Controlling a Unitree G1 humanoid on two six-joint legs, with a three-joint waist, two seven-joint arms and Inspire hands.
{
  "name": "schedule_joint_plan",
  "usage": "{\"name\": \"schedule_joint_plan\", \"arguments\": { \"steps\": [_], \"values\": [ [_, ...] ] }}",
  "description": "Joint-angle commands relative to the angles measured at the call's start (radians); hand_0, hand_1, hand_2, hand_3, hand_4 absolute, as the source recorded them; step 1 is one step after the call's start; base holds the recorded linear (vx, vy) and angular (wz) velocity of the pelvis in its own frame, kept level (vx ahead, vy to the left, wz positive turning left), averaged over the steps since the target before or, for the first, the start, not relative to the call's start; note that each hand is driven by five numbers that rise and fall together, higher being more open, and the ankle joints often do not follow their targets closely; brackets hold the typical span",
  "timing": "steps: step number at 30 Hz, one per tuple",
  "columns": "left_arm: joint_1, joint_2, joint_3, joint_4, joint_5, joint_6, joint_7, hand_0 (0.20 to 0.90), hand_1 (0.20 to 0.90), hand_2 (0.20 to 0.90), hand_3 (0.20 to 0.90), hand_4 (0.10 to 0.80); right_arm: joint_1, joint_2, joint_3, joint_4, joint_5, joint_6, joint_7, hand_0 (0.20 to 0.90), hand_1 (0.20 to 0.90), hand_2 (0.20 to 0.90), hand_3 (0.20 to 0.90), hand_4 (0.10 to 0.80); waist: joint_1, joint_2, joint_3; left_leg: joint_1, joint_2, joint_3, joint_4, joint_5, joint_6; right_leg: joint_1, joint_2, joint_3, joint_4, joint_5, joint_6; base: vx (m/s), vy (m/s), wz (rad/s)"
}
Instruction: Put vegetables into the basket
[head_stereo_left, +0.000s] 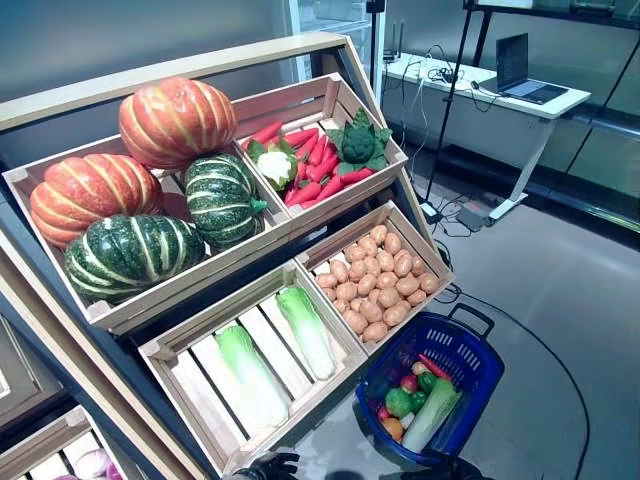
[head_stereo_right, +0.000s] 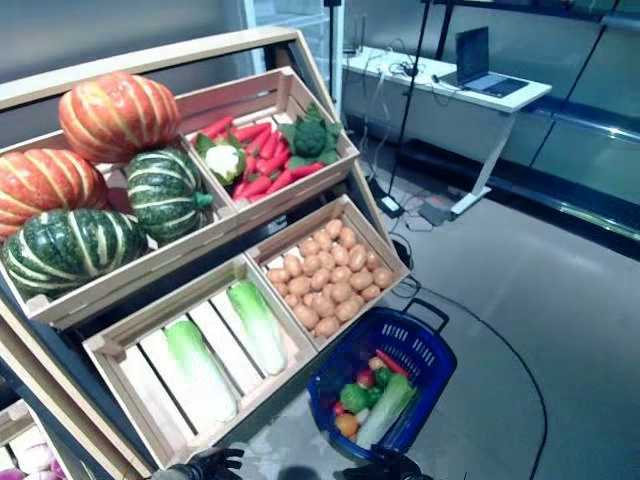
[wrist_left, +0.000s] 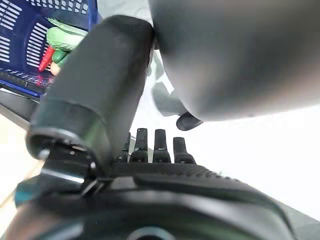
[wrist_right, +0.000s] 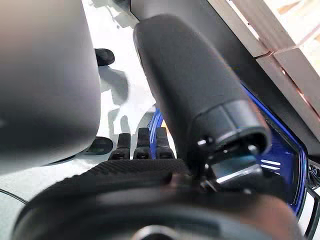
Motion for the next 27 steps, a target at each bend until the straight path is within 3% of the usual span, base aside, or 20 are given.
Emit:
{"name": "schedule_joint_plan", "arguments": {
  "steps": [1,14,18,20,23,27],
  "values": [
    [-0.082,0.024,0.007,0.023,-0.005,-0.047,-0.016,0.9,0.9,0.9,0.9,0.8,-0.057,0.028,-0.007,0.022,0.032,-0.047,0.032,0.9,0.9,0.9,0.9,0.8,0.008,-0.041,0.041,0.035,0.02,0.006,0.009,-0.075,-0.005,-0.021,-0.057,0.023,0.002,0.054,0.013,0.0,0.0,0.0],
    [-0.089,0.027,-0.021,0.028,0.046,-0.054,-0.011,0.9,0.9,0.9,0.9,0.8,-0.055,0.027,0.004,0.021,0.035,-0.051,0.037,0.9,0.9,0.9,0.9,0.8,0.004,-0.042,0.047,0.038,0.019,0.006,0.009,-0.078,-0.002,-0.019,-0.054,0.024,0.011,0.046,0.012,0.0,0.0,0.0],
    [-0.092,0.028,-0.023,0.025,0.017,-0.016,-0.02,0.9,0.9,0.9,0.9,0.8,-0.053,0.026,0.006,0.018,0.028,-0.045,0.04,0.9,0.9,0.9,0.9,0.8,0.0,-0.039,0.044,0.038,0.018,0.003,0.009,-0.078,-0.003,-0.018,-0.052,0.027,0.005,0.048,0.011,0.0,0.0,0.0],
    [-0.095,0.018,-0.01,0.04,-0.015,0.054,-0.069,0.9,0.9,0.9,0.9,0.8,-0.054,0.03,0.005,0.022,0.041,-0.036,0.039,0.9,0.9,0.9,0.9,0.8,-0.001,-0.038,0.04,0.037,0.018,0.002,0.009,-0.077,-0.004,-0.017,-0.052,0.026,0.002,0.05,0.011,0.0,0.0,0.0],
    [-0.101,0.011,-0.005,0.044,-0.006,0.002,-0.093,0.9,0.9,0.9,0.9,0.8,-0.056,0.031,0.0,0.029,0.029,-0.038,0.042,0.9,0.9,0.9,0.9,0.8,-0.004,-0.038,0.037,0.036,0.02,0.006,0.009,-0.076,-0.006,-0.018,-0.05,0.028,0.002,0.05,0.011,0.0,0.0,0.0],
    [-0.128,0.018,-0.034,-0.044,0.027,-0.128,-0.094,0.9,0.9,0.9,0.9,0.8,-0.055,0.027,0.007,0.024,0.015,-0.03,0.046,0.9,0.9,0.9,0.9,0.8,-0.01,-0.036,0.035,0.036,0.021,0.011,0.009,-0.076,-0.008,-0.021,-0.048,0.034,0.005,0.05,0.012,0.0,0.0,0.0]
  ]
}}
